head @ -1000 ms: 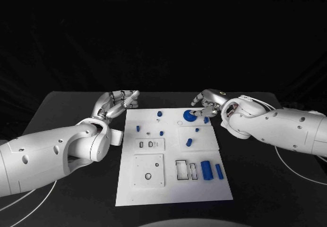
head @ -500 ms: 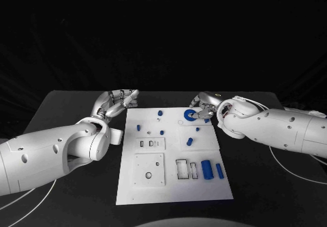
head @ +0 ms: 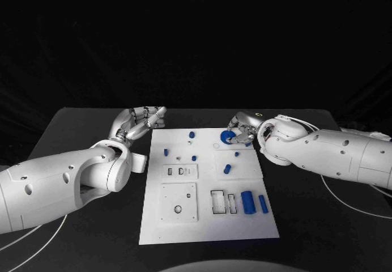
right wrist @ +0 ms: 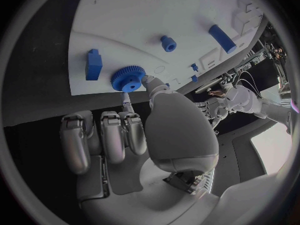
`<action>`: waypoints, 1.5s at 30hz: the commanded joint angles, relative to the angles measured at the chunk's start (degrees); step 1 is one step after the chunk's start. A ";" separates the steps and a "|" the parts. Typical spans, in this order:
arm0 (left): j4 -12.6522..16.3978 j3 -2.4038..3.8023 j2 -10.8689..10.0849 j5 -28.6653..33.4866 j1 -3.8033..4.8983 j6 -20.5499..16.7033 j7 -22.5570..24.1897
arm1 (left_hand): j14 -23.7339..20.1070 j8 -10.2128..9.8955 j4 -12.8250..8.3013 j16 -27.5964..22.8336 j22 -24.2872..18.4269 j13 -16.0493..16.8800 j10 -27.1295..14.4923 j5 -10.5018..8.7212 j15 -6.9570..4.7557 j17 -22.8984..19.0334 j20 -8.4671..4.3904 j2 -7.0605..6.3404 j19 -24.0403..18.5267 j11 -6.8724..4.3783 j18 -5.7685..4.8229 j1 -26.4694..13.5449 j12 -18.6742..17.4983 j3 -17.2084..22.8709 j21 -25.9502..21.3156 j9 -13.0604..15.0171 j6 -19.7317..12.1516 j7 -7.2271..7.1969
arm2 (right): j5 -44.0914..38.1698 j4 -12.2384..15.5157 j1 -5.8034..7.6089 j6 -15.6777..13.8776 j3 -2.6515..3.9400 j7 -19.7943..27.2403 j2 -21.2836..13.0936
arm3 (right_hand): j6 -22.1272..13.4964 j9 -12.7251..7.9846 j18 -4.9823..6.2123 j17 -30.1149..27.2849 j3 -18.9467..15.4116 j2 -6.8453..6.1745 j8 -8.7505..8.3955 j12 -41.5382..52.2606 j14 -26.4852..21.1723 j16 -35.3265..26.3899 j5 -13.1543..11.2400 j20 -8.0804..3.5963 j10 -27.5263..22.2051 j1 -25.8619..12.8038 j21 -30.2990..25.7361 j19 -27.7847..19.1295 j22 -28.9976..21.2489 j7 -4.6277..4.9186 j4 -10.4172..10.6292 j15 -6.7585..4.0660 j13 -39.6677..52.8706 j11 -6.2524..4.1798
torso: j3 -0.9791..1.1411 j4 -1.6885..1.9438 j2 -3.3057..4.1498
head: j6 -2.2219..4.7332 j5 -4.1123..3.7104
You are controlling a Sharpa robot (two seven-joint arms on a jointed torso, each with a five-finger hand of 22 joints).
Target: Assemble the parts on the task board
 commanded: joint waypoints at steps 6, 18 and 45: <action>0.20 0.05 -0.01 0.02 0.08 0.50 0.79 | -0.26 0.04 -0.08 -0.34 -0.09 -0.03 0.38 0.22 -0.01 0.00 0.15 0.31 -0.41 -0.09 0.38 0.08 -0.27 0.13 -0.35 0.10 -0.33 2.00 | -2.16 0.00 -0.06 1.61 -0.01 -2.34 0.10 | -0.78 0.38 -0.78 15.07 0.93 0.16 -0.38 0.22 6.17 0.23 -0.30 -0.04 6.01 1.65 0.21 6.00 15.09 -0.04 -0.69 0.05 15.07 0.28 | 0.04 -0.01 -0.02 | -0.09 0.11; 0.21 0.05 -0.03 0.02 0.08 0.49 0.78 | -0.26 0.04 -0.08 -0.34 -0.09 -0.03 0.38 0.22 -0.01 0.00 0.15 0.31 -0.41 -0.09 0.38 0.08 -0.27 0.13 -0.35 0.10 -0.33 2.00 | -2.62 0.37 -0.06 2.71 -0.01 -3.38 0.07 | -1.17 0.88 -0.78 15.07 2.08 0.57 -0.56 0.22 6.17 0.23 -0.52 -0.23 6.01 3.01 0.21 6.00 15.09 -0.09 -1.87 -0.12 15.07 0.21 | 0.02 0.02 -0.01 | -0.18 0.14; 0.22 0.05 -0.09 0.02 0.08 0.39 0.82 | -0.26 0.04 -0.08 -0.34 -0.09 -0.03 0.38 0.22 -0.01 0.00 0.15 0.31 -0.41 -0.09 0.38 0.08 -0.27 0.13 -0.35 0.10 -0.33 2.00 | 0.93 2.51 -0.08 -5.66 0.01 -0.70 -0.79 | 7.21 4.14 -0.78 15.07 5.66 3.13 2.60 0.22 6.17 0.23 -1.85 -1.47 6.01 4.08 0.21 6.00 15.09 -1.17 -5.10 -1.39 15.07 -0.87 | 0.04 0.05 0.00 | -0.15 0.80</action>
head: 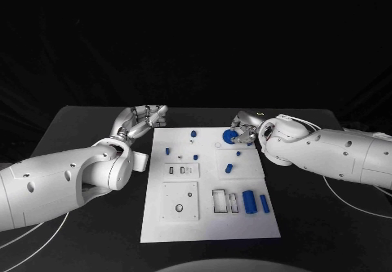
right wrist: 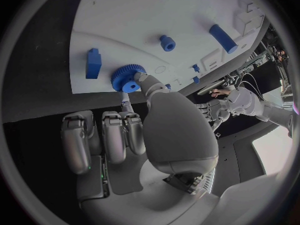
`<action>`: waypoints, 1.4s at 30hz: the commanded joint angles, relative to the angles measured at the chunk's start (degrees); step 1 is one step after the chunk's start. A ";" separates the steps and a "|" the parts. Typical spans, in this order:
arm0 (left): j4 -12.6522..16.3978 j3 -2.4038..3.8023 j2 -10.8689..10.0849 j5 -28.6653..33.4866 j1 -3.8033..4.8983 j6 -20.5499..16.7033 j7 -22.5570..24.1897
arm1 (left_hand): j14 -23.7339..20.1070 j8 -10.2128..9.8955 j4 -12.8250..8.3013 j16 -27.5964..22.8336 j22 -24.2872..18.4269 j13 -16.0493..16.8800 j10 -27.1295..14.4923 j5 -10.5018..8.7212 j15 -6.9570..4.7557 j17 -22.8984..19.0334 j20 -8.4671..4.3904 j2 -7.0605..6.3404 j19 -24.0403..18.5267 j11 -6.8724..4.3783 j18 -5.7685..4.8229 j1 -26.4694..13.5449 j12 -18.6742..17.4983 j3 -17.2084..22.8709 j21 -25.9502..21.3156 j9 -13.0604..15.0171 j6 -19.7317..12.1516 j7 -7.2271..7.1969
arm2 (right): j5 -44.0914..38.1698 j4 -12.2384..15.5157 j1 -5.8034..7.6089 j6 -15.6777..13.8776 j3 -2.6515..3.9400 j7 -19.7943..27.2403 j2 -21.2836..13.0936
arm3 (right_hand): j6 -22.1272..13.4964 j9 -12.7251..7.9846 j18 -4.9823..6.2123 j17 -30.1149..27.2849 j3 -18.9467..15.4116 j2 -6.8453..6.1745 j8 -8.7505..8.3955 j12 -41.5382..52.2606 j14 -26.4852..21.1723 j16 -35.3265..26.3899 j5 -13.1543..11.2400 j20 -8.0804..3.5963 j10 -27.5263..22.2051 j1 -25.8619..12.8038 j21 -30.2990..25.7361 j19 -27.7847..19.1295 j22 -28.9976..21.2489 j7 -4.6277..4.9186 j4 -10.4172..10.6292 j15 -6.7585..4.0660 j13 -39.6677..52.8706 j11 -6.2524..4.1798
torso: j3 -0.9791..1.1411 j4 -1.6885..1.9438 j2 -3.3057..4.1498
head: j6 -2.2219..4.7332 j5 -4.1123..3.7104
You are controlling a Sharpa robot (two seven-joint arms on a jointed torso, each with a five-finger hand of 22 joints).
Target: Assemble the parts on the task board
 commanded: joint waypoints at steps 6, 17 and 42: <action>-0.04 0.04 0.03 0.02 0.08 0.39 0.81 | -0.25 0.05 -0.06 -0.37 -0.10 -0.03 0.42 0.26 -0.01 0.01 0.16 0.38 -0.46 -0.09 0.38 0.14 -0.34 0.05 -0.38 0.07 -0.35 2.00 | 4.58 2.50 -0.04 -10.15 0.02 4.85 -0.74 | 2.77 1.80 -0.81 15.09 0.34 0.79 0.62 0.22 5.97 0.23 0.60 -0.52 6.00 -0.71 0.25 6.10 15.07 -2.23 -0.09 -0.33 15.09 -0.37 | 0.03 -0.08 -0.10 | 0.18 0.27; -0.44 0.03 0.18 0.02 0.07 0.50 0.87 | -0.25 0.05 -0.06 -0.37 -0.10 -0.03 0.42 0.26 -0.01 0.01 0.16 0.38 -0.46 -0.09 0.38 0.14 -0.34 0.05 -0.38 0.07 -0.35 2.00 | 5.55 3.16 0.07 -12.52 0.31 7.74 1.82 | 2.80 1.78 -0.81 15.09 0.39 0.78 0.47 0.22 5.97 0.23 0.79 -0.52 6.00 -0.84 0.25 6.10 15.07 -2.10 -0.12 -0.31 15.09 -0.28 | 0.03 -0.05 0.02 | 0.36 0.42; -0.04 0.04 0.03 0.02 0.08 0.42 0.85 | -0.25 0.05 -0.06 -0.37 -0.10 -0.03 0.42 0.26 -0.01 0.01 0.16 0.38 -0.46 -0.09 0.38 0.14 -0.34 0.05 -0.38 0.07 -0.35 2.00 | 4.00 -0.60 -1.00 -6.68 0.47 7.01 10.25 | 2.40 1.59 -0.81 15.09 0.48 0.83 -0.29 0.22 5.97 0.23 0.34 -0.44 6.00 -1.33 0.25 6.10 15.07 -1.83 -0.11 -0.13 15.09 -0.02 | -0.06 -0.06 0.06 | -0.10 1.20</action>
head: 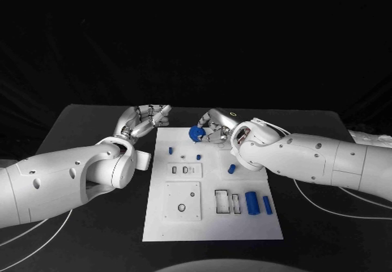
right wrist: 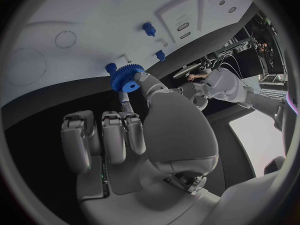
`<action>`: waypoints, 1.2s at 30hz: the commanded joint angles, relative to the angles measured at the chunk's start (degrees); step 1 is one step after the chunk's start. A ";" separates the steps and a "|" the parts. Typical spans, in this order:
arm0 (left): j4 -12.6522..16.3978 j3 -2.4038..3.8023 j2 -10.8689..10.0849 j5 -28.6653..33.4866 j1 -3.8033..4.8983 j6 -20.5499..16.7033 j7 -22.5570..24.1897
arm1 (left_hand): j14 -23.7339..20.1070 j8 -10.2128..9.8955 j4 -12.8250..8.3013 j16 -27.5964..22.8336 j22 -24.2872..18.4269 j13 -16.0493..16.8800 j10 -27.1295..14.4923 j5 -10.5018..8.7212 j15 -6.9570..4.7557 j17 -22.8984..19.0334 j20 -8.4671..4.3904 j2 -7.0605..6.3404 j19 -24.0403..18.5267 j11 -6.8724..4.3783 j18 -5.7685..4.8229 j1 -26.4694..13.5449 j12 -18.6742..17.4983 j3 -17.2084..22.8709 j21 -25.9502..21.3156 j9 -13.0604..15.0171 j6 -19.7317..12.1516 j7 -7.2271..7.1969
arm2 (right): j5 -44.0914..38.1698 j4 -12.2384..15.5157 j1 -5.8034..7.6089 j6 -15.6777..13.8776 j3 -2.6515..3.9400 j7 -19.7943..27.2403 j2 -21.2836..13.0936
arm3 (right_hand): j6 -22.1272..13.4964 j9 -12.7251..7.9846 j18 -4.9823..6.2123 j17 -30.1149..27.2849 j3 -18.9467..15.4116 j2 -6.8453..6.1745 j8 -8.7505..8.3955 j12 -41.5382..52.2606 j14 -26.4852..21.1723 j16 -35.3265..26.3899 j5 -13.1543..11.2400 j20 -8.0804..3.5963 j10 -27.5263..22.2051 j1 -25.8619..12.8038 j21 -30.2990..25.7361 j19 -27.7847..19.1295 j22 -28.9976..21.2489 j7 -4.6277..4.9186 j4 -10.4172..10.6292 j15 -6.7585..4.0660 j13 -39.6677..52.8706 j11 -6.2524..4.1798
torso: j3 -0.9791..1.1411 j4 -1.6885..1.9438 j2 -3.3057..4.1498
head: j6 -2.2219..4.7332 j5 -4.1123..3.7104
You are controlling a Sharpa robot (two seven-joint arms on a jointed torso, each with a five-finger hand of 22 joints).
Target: Assemble the parts on the task board
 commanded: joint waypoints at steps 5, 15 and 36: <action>0.35 0.06 -0.05 0.02 0.09 0.37 0.79 | -0.25 0.05 -0.06 -0.37 -0.06 -0.03 0.42 0.26 -0.01 0.01 -0.05 0.38 -0.25 -0.09 0.37 0.14 -0.34 0.05 -0.38 0.09 -0.35 2.00 | -1.25 -1.54 -0.84 3.95 0.01 -0.95 0.95 | 2.06 1.57 -0.80 15.06 0.35 0.11 -0.34 0.22 5.97 0.23 -0.32 -0.12 6.00 -0.58 0.25 5.99 15.09 -2.05 -0.01 -0.11 15.07 0.00 | 0.01 -0.07 -0.02 | -0.37 0.21; 0.52 0.07 -0.14 0.02 0.10 0.33 0.75 | -0.25 0.05 -0.06 -0.37 -0.06 -0.03 0.42 0.26 -0.01 0.01 -0.05 0.38 -0.25 -0.09 0.37 0.14 -0.34 0.05 -0.38 0.09 -0.35 2.00 | -1.41 -2.74 -1.55 5.45 0.01 -1.43 1.92 | 1.90 1.49 -0.80 15.06 0.40 0.14 -0.65 0.22 5.97 0.23 -0.72 -0.07 6.00 -0.69 0.25 5.99 15.09 -2.00 -0.06 -0.05 15.07 0.06 | 0.01 -0.06 -0.04 | -0.68 0.27; 0.54 0.07 -0.26 0.02 0.11 0.22 0.66 | -0.25 0.05 -0.06 -0.37 -0.06 -0.03 0.42 0.26 -0.01 0.01 -0.05 0.38 -0.25 -0.09 0.37 0.14 -0.34 0.05 -0.38 0.09 -0.35 2.00 | -2.07 -4.26 -1.76 7.04 0.01 -2.08 3.81 | -0.22 0.61 -0.80 15.06 0.75 0.14 -2.93 0.22 5.97 0.23 -2.07 0.21 6.00 -1.11 0.25 5.99 15.09 -1.64 -0.37 0.23 15.07 0.40 | 0.04 -0.07 -0.08 | -0.77 0.39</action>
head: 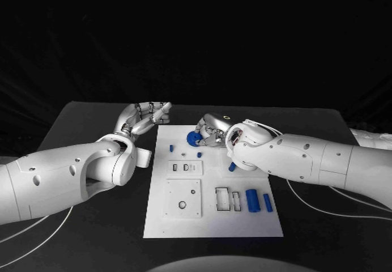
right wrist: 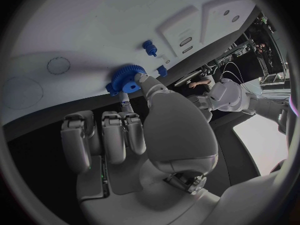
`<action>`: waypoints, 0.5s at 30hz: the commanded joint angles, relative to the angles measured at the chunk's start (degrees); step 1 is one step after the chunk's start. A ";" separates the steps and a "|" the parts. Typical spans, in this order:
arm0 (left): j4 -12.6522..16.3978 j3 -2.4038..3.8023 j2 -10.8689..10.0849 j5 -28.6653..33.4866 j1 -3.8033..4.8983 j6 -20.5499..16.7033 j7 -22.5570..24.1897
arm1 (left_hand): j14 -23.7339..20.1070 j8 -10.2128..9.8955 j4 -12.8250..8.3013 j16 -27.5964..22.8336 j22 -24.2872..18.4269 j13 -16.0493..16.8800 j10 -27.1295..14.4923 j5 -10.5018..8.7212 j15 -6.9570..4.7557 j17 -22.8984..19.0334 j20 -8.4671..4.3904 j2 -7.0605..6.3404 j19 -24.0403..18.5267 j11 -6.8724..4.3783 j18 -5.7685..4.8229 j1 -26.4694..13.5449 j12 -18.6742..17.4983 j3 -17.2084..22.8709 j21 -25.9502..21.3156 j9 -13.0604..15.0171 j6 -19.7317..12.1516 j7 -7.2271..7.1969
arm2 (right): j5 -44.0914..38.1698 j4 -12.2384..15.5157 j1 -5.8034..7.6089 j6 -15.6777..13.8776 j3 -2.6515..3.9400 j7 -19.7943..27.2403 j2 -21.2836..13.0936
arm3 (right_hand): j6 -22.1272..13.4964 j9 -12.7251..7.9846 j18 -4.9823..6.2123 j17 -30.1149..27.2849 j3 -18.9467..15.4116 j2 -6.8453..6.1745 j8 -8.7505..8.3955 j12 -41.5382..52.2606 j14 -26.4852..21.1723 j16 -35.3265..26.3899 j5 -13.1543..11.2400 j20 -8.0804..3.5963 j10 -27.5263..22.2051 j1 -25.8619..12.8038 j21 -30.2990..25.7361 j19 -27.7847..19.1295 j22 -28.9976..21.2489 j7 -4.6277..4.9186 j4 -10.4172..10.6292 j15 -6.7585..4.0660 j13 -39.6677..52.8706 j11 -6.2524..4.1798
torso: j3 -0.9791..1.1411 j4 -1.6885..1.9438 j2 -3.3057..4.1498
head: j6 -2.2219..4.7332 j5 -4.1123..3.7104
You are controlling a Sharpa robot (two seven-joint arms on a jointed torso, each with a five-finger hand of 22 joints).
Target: Assemble the parts on the task board
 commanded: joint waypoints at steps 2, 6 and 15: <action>0.11 0.05 0.10 0.01 0.10 0.25 0.66 | -0.25 0.05 -0.06 -0.37 -0.07 -0.03 0.42 0.26 -0.01 0.01 -0.05 0.38 -0.25 -0.09 0.37 0.14 -0.34 0.05 -0.38 0.10 -0.35 2.00 | -1.49 -0.07 -0.19 2.22 -0.12 -1.20 0.07 | -1.53 -0.47 -0.80 15.08 0.44 0.01 -1.95 0.22 5.97 0.23 -0.58 0.31 6.00 -0.77 0.26 6.00 15.07 -0.88 -0.06 0.32 15.09 0.46 | 0.00 -0.03 0.02 | 0.05 0.05; 0.04 0.06 0.16 0.01 0.10 0.27 0.66 | -0.25 0.05 -0.06 -0.37 -0.07 -0.03 0.42 0.26 -0.01 0.01 -0.05 0.38 -0.25 -0.09 0.37 0.14 -0.34 0.05 -0.38 0.10 -0.35 2.00 | -2.03 0.08 -0.19 2.03 -0.12 -1.68 -0.09 | -7.06 -1.99 -0.80 15.08 0.25 -0.39 -2.81 0.22 5.97 0.23 -2.01 0.31 6.00 -1.25 0.26 6.00 15.07 -1.16 -0.21 0.21 15.09 0.17 | 0.02 -0.01 0.04 | 0.08 0.05; -0.01 0.05 0.13 0.01 0.10 0.32 0.65 | -0.21 0.08 -0.06 -0.41 -0.13 -0.02 0.50 0.28 -0.01 0.03 -0.04 0.44 -0.28 -0.09 0.39 0.18 -0.43 -0.12 -0.39 0.11 -0.36 2.00 | -1.94 1.65 -0.19 -1.12 -0.12 -0.67 -0.94 | -10.78 -2.94 -0.80 15.08 -0.21 -0.45 -2.73 0.22 5.97 0.23 -2.66 0.03 6.00 -1.70 0.26 6.00 15.07 -1.39 -0.31 -0.15 15.09 -0.43 | 0.03 -0.05 0.08 | 0.03 0.16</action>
